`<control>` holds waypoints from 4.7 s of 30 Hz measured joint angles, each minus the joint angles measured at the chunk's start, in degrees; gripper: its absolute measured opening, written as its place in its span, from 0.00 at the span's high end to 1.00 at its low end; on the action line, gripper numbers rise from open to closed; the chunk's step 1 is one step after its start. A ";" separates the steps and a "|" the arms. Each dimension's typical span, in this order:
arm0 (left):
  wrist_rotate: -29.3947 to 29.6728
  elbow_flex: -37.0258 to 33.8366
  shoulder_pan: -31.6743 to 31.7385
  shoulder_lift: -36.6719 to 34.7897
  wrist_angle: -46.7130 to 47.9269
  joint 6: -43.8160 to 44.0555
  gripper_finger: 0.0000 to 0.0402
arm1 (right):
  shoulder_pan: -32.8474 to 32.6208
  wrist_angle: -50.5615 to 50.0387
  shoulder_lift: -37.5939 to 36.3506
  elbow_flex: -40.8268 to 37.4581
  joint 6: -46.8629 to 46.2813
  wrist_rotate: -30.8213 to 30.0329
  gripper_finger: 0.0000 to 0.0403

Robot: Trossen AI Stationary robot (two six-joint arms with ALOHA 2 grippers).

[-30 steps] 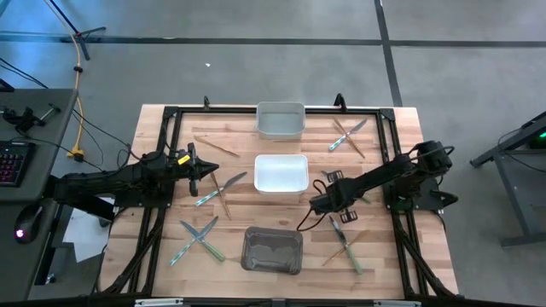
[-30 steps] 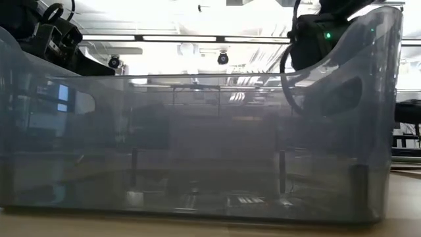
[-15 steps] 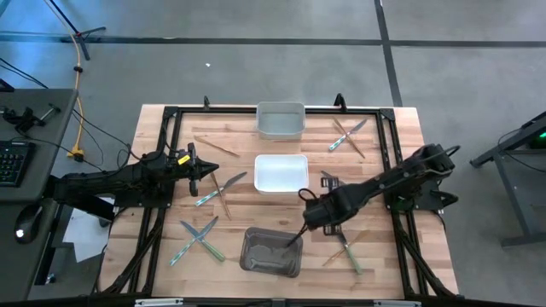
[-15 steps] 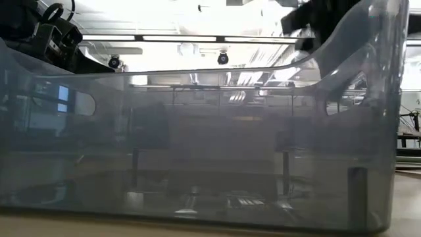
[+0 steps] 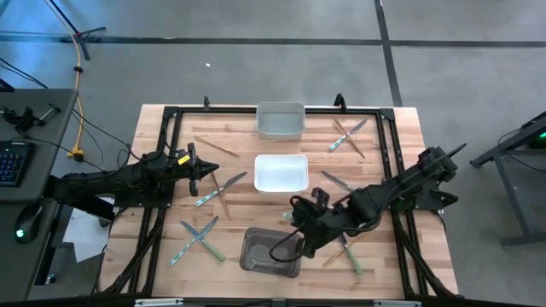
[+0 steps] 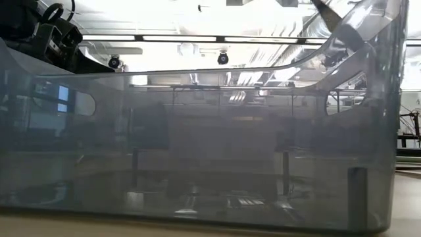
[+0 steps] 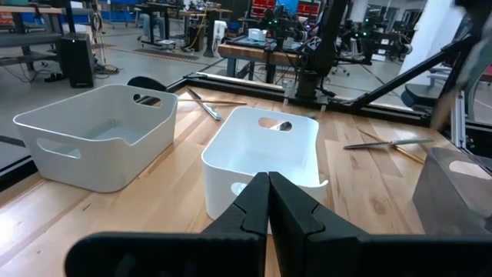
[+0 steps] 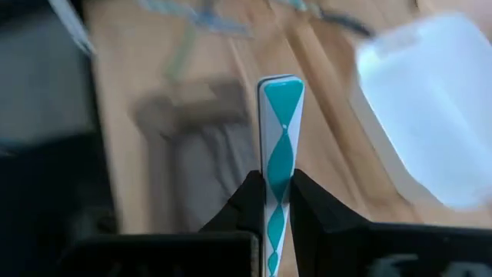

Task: Sort silverware by color (type)
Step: Put the white-blue table knife into the white bin, then adjust the black bin

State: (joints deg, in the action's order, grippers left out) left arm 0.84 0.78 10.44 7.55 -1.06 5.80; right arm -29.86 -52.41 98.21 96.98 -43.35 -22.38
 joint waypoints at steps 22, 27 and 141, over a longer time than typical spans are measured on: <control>0.02 0.02 0.00 0.63 0.82 0.11 1.00 | 6.37 18.03 10.69 1.54 -2.54 7.00 0.97; 0.02 0.02 0.00 1.16 0.69 0.07 1.00 | 8.74 19.01 8.60 1.56 3.58 8.93 0.97; -4.26 0.02 -0.02 9.33 -0.26 5.09 1.00 | 3.25 -6.61 22.17 1.49 6.01 4.45 1.00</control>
State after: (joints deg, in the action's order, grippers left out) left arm -3.42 0.80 10.41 16.88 -1.32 10.90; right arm -26.61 -59.02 120.38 98.48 -37.33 -17.94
